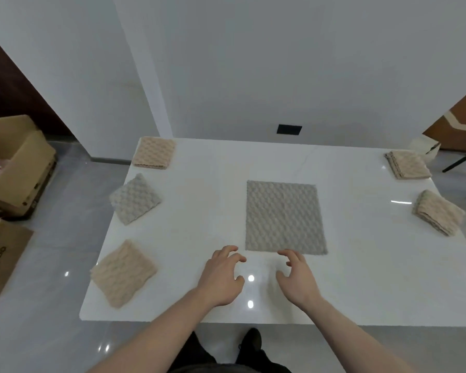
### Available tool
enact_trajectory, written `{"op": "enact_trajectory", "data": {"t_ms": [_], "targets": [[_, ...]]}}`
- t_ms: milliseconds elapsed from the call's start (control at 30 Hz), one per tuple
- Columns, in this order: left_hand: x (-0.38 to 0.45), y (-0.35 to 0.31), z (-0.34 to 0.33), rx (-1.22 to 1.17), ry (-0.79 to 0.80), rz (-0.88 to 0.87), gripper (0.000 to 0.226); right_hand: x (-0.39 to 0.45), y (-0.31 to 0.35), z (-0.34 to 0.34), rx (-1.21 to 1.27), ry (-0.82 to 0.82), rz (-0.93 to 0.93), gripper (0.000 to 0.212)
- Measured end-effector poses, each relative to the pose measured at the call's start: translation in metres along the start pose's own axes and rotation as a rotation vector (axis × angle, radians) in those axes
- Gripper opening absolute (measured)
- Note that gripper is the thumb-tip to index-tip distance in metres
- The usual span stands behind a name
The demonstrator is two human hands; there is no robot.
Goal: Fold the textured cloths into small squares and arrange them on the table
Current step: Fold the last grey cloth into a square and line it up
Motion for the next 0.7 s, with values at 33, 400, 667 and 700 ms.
{"op": "enact_trajectory", "data": {"t_ms": [33,400,667,700], "targets": [[-0.002,-0.005,-0.002,-0.01,-0.008,0.007,0.049,0.002,0.0,0.004,0.001,0.011,0.012,0.052],[0.026,-0.012,-0.01,0.023,0.024,0.021,0.048,-0.001,-0.025,0.032,-0.015,0.008,0.028,0.054],[0.05,-0.043,-0.026,0.035,0.053,0.041,0.051,0.003,-0.058,0.083,-0.029,-0.035,-0.005,0.053],[0.055,-0.044,-0.028,0.043,0.056,0.053,0.051,0.008,-0.062,0.088,-0.032,-0.024,-0.009,0.053]]}}
Point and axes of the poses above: each hand's wrist, its own x-axis towards the middle knuckle, its own z-axis out of the back of the hand, y = z × x, the point moved 7 cm from there along x, towards the middle knuckle, and after that the axes turned 8 degrees about x, right-handed, at the moved point
